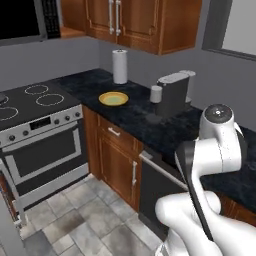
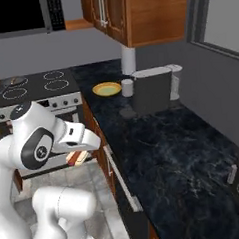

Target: Place the cold items (mushroom and carrot) from the fridge in one tupperware on the dining counter. Place the warm items (kebab skewer and hot dog) in the stove area in another tupperware.

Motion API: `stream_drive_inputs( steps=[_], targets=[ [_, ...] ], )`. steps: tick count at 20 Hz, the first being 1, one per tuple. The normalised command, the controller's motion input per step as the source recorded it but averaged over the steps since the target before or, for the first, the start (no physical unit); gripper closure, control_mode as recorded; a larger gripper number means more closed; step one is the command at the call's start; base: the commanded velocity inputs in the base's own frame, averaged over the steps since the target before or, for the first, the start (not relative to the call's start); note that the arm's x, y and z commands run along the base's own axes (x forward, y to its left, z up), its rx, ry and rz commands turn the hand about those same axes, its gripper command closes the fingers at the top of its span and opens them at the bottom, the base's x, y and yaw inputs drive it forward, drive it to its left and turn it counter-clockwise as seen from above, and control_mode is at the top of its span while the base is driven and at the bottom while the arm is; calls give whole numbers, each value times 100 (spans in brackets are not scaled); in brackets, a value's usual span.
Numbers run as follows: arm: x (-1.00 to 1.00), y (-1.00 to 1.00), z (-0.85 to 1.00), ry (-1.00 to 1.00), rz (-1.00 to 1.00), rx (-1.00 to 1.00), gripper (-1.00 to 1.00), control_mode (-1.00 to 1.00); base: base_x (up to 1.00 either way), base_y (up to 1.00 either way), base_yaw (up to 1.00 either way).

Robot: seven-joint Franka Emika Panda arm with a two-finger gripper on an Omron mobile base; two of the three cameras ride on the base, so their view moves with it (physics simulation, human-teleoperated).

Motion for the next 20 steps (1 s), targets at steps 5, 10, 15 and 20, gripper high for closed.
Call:
stream_drive_inputs(
  steps=[5,10,15,20],
  targets=[
    [0,0,0,0,0,0,100,100,-100,62,-50],
    [0,0,0,0,0,0,100,100,-100,59,-53],
    [0,0,0,0,0,0,100,100,-100,42,-49],
    [0,0,0,0,0,0,100,100,-55,56,-50]
  ],
)
